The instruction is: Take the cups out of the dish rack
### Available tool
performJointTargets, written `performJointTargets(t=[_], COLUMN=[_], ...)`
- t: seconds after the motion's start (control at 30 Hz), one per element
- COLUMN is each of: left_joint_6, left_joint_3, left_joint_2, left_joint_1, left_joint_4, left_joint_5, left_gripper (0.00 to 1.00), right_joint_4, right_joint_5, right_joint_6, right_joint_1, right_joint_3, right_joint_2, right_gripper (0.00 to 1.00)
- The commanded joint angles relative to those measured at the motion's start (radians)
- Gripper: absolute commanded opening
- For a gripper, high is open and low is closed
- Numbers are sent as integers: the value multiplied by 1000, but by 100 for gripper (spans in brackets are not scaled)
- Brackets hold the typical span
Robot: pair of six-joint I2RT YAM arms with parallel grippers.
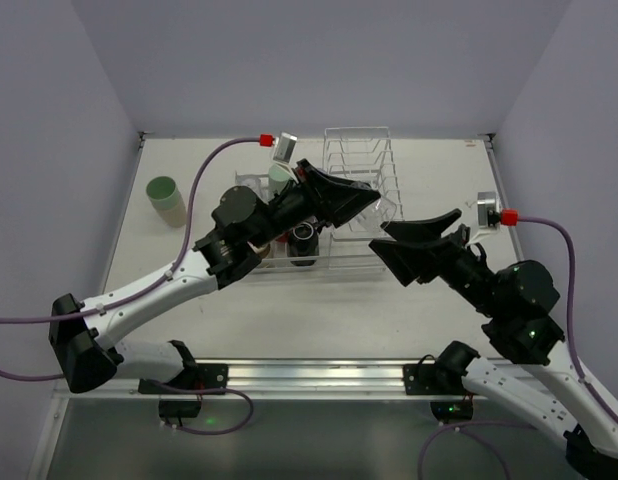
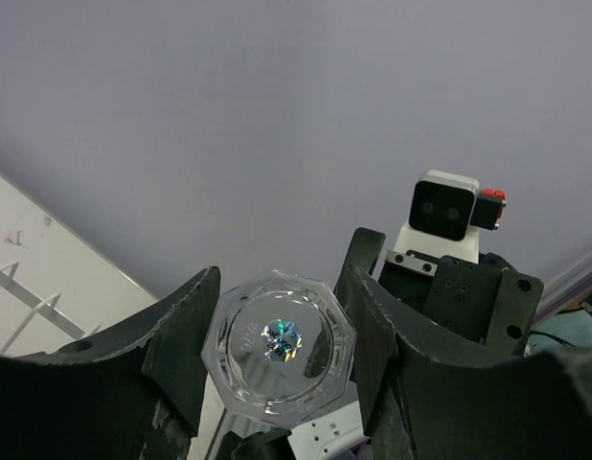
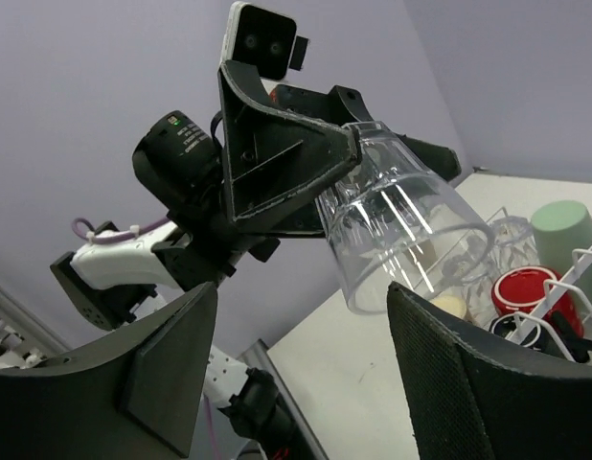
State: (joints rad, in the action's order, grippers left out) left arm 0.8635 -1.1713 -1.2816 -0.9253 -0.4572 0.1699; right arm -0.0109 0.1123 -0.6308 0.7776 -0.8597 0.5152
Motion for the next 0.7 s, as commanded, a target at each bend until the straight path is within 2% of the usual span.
performJointTargets(t=[0.0,0.17,0.3,0.37,0.43,0.47,0.53,0.57,0.6,0.67], left_joint_6=[65,83,97,92,82,75,59,51,31,2], left_joint_3=[12,13,32,44,56,59,70,71,71,67], left_joint_2=[2,-27,-38,-30,-16,-10,14,21,37,56], left_joint_1=[-7,-12,-15,-15,-15,-15,-15,-15,-15,-15], left_joint_4=[-135,-170,-192,-186,-166,-160,-149,-143,-123,-95], left_joint_5=[46,85,80,60,33,23,-3,-10,-26,-47], left_gripper=[0,0,5,10,25,35,48,62,68,84], right_joint_4=[-89,-144,-225,-259,-273,-270,-241,-230,-218,-176], right_joint_5=[86,63,50,43,35,23,12,9,7,0], right_joint_6=[-32,-41,-52,-55,-55,-56,-56,-53,-52,-47], right_joint_1=[-3,-1,-1,-1,-3,-1,-3,-1,-1,-1], right_joint_3=[-18,2,27,37,44,42,31,25,21,4], right_joint_2=[43,69,80,85,89,91,97,100,101,106], right_gripper=[73,65,58,51,42,33,22,19,12,8])
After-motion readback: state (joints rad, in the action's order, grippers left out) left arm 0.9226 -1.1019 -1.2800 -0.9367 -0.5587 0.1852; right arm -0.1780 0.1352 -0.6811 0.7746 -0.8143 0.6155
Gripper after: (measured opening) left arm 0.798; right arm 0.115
